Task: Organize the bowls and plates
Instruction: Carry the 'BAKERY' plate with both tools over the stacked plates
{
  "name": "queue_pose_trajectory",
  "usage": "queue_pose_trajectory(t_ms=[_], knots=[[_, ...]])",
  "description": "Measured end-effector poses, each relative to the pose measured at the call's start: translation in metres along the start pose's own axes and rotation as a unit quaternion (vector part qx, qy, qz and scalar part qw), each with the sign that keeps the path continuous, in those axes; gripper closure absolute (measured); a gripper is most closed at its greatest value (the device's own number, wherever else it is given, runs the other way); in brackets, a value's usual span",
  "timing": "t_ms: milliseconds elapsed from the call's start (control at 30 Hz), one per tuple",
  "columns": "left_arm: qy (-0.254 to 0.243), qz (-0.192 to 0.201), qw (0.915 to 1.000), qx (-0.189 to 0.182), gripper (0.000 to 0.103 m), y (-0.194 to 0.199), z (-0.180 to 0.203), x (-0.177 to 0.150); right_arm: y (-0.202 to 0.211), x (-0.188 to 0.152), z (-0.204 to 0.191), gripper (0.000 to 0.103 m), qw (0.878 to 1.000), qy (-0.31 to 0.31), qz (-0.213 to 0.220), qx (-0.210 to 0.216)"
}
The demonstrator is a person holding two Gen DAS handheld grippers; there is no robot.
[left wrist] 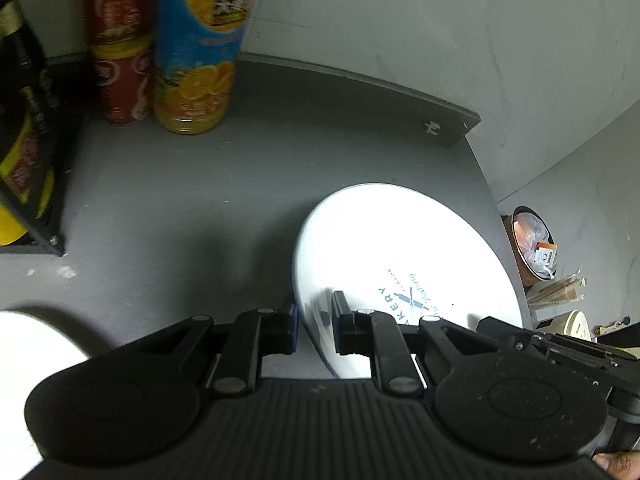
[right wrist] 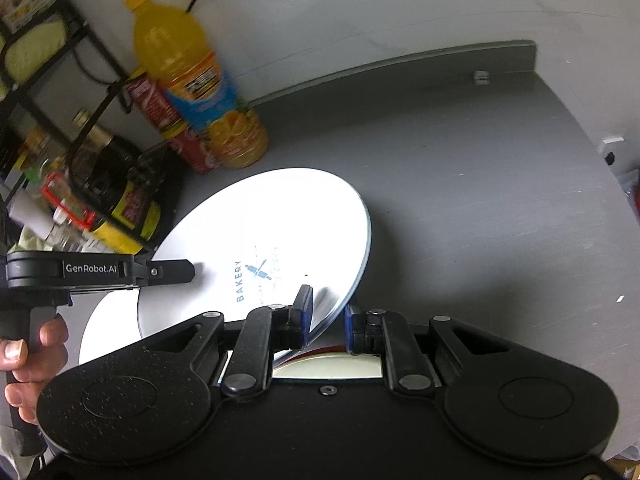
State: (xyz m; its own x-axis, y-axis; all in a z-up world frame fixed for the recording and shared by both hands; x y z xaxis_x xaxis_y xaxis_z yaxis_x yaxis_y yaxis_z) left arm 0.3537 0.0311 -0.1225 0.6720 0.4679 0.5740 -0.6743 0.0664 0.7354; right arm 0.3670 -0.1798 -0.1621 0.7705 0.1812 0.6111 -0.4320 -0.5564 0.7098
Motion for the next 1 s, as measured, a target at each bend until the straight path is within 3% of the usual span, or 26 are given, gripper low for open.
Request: queue_pose_trajectory(t_ms=[1000], knots=[[0.075,0.053,0.9928,0.077,0.088,0.104,-0.125,-0.028,-0.029,-0.047,-0.113,0.086,0.991,0.079,-0.051,0.098]])
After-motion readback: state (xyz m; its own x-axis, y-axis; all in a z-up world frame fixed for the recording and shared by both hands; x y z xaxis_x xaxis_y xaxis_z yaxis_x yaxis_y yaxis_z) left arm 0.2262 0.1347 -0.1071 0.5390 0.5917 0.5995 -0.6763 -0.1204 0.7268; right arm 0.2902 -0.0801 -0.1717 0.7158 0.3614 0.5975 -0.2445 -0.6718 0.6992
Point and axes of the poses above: each gripper's, at about its wrist camera, not at the fingertips, and y roughly against the way its jaws point, z to its right, x to its top, the point moved 1 cm from there along -y, roughly the way its jaws point, and after that the axes turned 12 degrees about z, right-handed, at the moved point
